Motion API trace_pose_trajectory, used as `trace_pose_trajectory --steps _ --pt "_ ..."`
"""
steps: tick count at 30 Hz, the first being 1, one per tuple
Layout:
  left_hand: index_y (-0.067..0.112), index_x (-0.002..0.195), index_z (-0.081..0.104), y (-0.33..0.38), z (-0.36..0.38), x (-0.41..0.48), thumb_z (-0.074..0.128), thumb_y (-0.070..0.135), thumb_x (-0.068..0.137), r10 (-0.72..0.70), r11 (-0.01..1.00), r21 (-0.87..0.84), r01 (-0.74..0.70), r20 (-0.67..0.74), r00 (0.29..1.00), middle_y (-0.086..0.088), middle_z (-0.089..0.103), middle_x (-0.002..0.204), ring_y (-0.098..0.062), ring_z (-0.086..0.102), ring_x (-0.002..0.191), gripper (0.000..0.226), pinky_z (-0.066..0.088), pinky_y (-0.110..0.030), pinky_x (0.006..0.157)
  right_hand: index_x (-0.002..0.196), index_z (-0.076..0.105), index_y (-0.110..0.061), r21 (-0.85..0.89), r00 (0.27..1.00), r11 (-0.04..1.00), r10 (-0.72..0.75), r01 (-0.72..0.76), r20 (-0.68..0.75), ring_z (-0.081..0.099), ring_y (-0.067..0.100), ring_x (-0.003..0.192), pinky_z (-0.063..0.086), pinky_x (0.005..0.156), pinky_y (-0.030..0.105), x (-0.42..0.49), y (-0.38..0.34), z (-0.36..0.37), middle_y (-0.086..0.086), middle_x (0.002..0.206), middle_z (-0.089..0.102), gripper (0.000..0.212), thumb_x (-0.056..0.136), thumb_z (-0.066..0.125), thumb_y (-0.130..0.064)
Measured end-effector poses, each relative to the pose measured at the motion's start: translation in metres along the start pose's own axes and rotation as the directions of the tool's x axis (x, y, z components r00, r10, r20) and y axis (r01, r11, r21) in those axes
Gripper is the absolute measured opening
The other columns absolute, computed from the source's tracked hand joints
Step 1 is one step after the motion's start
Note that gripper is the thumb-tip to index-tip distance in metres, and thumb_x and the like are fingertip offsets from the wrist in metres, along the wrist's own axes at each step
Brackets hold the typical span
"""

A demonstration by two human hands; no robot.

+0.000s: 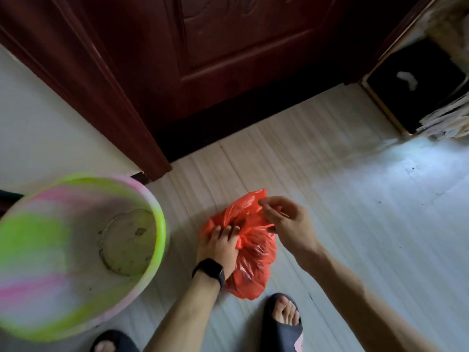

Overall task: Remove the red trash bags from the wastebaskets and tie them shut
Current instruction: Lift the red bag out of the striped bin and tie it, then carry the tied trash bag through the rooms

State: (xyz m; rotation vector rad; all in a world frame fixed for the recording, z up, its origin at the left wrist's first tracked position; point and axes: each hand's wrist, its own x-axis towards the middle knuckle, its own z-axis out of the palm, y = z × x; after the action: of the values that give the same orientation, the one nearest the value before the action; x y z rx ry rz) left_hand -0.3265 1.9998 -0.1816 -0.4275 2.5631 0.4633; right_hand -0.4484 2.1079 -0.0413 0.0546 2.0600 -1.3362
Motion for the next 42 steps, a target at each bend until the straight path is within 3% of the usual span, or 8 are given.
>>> trace_pose_trajectory --steps 4,7,11,19,26,32,36,42 --pt "0.022 0.148 0.032 0.028 -0.078 -0.038 0.049 0.037 0.092 0.021 0.999 -0.036 -0.012 0.285 0.958 -0.002 0.029 0.156 -0.031 0.030 0.142 0.060 0.027 -0.044 0.115 0.085 0.074 -0.013 0.008 0.986 0.988 0.156 -0.157 0.061 0.060 0.005 0.058 0.043 0.054 0.015 -0.055 -0.047 -0.022 -0.003 0.068 0.068 0.020 0.091 0.061 0.001" --pt "0.023 0.147 0.031 0.063 -0.172 -0.090 0.047 0.032 0.094 0.007 1.000 -0.006 -0.005 0.289 0.957 -0.008 0.041 0.148 -0.031 0.037 0.137 0.056 0.031 -0.043 0.111 0.071 0.074 -0.013 0.047 0.969 0.968 0.247 -0.247 -0.001 0.058 0.017 0.065 0.042 0.063 0.027 -0.104 -0.109 -0.053 0.003 0.067 0.068 0.029 0.084 0.058 0.007" --pt "0.027 0.136 0.040 0.104 -0.311 -0.154 0.044 0.031 0.092 0.004 1.000 -0.013 -0.001 0.233 0.973 -0.006 0.054 0.136 -0.029 0.045 0.130 0.044 0.038 -0.043 0.104 0.075 0.076 -0.013 0.096 0.967 0.965 0.249 -0.243 -0.056 0.059 0.014 0.067 0.041 0.059 0.023 -0.184 -0.218 -0.102 0.002 0.073 0.071 0.023 0.087 0.059 -0.002" --pt "0.030 0.133 0.043 0.219 -0.566 -0.232 0.045 0.036 0.088 0.232 0.973 0.003 -0.233 0.080 0.970 -0.005 0.058 0.128 -0.031 0.052 0.124 0.046 0.042 -0.041 0.101 0.088 0.076 -0.020 0.186 0.955 0.982 0.083 -0.030 -0.284 0.068 0.013 0.079 0.048 0.063 0.021 -0.336 -0.430 -0.233 -0.002 0.082 0.075 0.022 0.094 0.058 -0.009" --pt "0.030 0.138 0.047 0.365 -0.747 -0.294 0.048 0.042 0.091 0.550 0.834 0.172 -0.524 -0.192 0.813 0.000 0.055 0.134 -0.024 0.053 0.123 0.048 0.042 -0.037 0.101 0.096 0.076 -0.016 0.161 0.839 0.955 -0.130 0.249 -0.528 0.066 0.011 0.081 0.051 0.071 0.025 -0.458 -0.551 -0.357 0.002 0.088 0.074 0.016 0.095 0.063 -0.023" --pt "0.027 0.134 0.053 0.489 -0.805 -0.329 0.051 0.037 0.094 0.752 0.656 0.231 -0.719 -0.279 0.597 0.002 0.057 0.133 -0.022 0.053 0.123 0.041 0.043 -0.035 0.100 0.098 0.075 -0.016 0.186 0.695 0.883 -0.193 0.431 -0.693 0.068 0.009 0.080 0.052 0.066 0.020 -0.519 -0.559 -0.456 0.004 0.091 0.075 0.015 0.094 0.064 -0.023" --pt "0.027 0.134 0.054 0.574 -0.797 -0.330 0.053 0.036 0.093 0.803 0.593 0.230 -0.772 -0.234 0.548 0.002 0.056 0.135 -0.019 0.051 0.125 0.041 0.041 -0.035 0.103 0.099 0.075 -0.013 0.242 0.640 0.845 -0.146 0.477 -0.755 0.070 0.016 0.082 0.050 0.057 0.014 -0.544 -0.527 -0.526 0.010 0.094 0.074 0.016 0.096 0.061 -0.020" --pt "0.030 0.132 0.054 0.695 -0.767 -0.305 0.052 0.042 0.091 0.817 0.577 0.220 -0.787 -0.148 0.558 0.004 0.057 0.134 -0.017 0.054 0.120 0.042 0.046 -0.038 0.101 0.102 0.074 -0.015 0.369 0.606 0.795 0.002 0.482 -0.796 0.071 0.021 0.096 0.055 0.064 0.022 -0.572 -0.461 -0.633 0.008 0.098 0.076 0.019 0.096 0.060 -0.025"
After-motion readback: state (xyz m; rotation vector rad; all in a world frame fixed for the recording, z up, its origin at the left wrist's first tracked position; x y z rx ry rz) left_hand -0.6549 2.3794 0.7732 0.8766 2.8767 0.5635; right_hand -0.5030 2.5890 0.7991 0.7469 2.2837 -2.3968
